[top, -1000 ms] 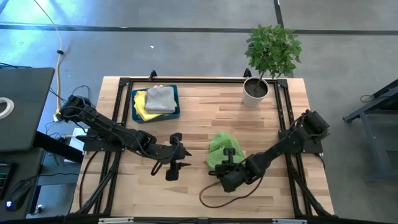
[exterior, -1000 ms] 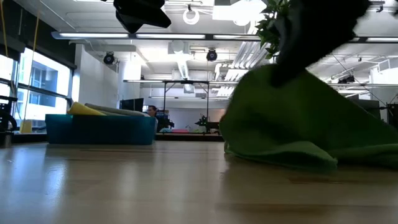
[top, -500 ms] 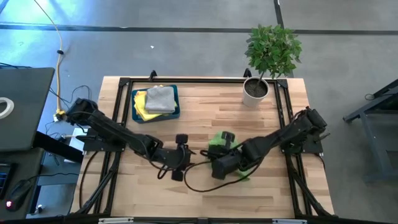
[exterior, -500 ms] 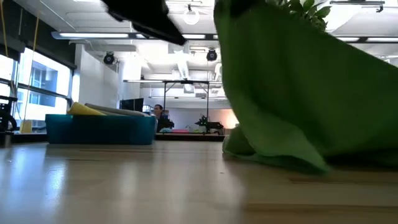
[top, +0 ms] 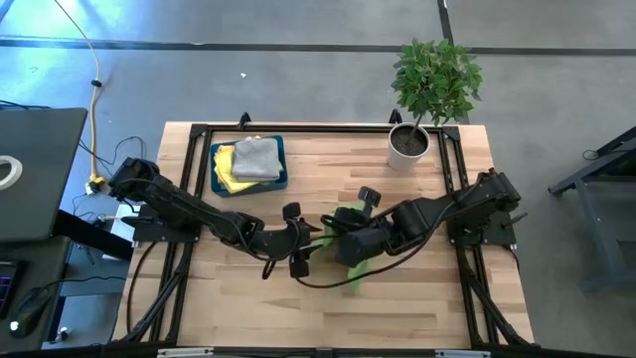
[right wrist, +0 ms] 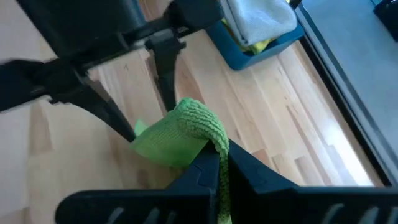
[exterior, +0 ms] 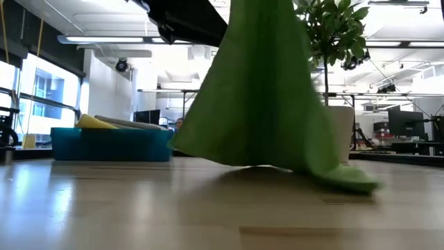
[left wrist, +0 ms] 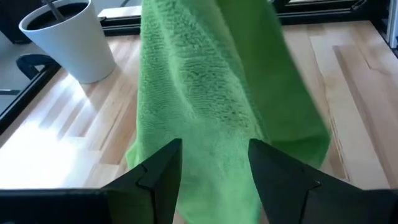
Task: Fold microfiber towels
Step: Fold the green microfiber cloth
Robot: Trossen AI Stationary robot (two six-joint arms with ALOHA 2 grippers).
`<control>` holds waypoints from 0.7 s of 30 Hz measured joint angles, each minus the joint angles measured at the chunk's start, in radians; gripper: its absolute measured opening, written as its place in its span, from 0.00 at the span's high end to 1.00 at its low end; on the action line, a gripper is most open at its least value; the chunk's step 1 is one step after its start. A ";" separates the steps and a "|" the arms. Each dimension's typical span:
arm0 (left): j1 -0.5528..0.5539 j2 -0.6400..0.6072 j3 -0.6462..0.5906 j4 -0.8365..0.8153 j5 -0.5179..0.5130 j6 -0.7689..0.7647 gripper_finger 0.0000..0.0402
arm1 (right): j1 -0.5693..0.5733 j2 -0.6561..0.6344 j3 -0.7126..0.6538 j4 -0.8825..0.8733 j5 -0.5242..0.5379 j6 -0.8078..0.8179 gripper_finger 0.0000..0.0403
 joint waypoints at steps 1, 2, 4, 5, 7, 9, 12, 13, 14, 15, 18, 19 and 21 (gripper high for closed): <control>-0.001 0.000 0.000 -0.001 0.000 0.000 0.57 | -0.004 0.000 0.000 -0.006 0.000 -0.008 1.00; -0.003 0.000 0.000 -0.001 0.000 0.000 0.57 | -0.007 0.000 -0.002 -0.011 0.000 -0.011 1.00; -0.007 0.000 0.000 -0.004 0.000 0.000 0.57 | -0.015 0.000 -0.008 -0.021 0.000 -0.013 1.00; -0.007 0.000 0.000 -0.008 -0.001 0.000 0.57 | -0.017 0.001 -0.009 -0.030 0.000 -0.013 1.00; -0.008 0.000 0.000 -0.013 -0.002 0.001 0.57 | -0.020 0.001 -0.009 -0.037 0.000 -0.012 1.00; -0.007 0.000 0.000 -0.025 -0.003 0.000 0.57 | -0.021 0.001 -0.009 -0.037 0.000 -0.013 1.00; -0.007 0.006 0.000 -0.030 -0.011 -0.016 0.57 | -0.021 0.001 -0.009 -0.037 0.000 -0.013 1.00; -0.007 0.012 0.000 -0.037 -0.023 -0.016 0.57 | -0.021 0.001 -0.009 -0.037 0.000 -0.013 1.00; -0.007 0.019 0.000 -0.042 -0.038 -0.017 0.57 | -0.021 0.001 -0.009 -0.037 0.000 -0.014 1.00; -0.007 0.029 0.000 -0.040 -0.053 -0.021 0.57 | -0.021 0.001 -0.009 -0.037 0.000 -0.014 1.00; -0.007 0.063 0.000 -0.040 -0.064 -0.041 0.57 | -0.021 0.001 -0.009 -0.037 0.000 -0.014 1.00; -0.006 0.076 0.000 -0.041 -0.064 -0.048 0.57 | -0.021 0.001 -0.009 -0.037 0.000 -0.014 1.00; -0.005 0.103 0.000 -0.040 -0.065 -0.063 0.57 | -0.021 0.001 -0.009 -0.037 0.000 -0.014 1.00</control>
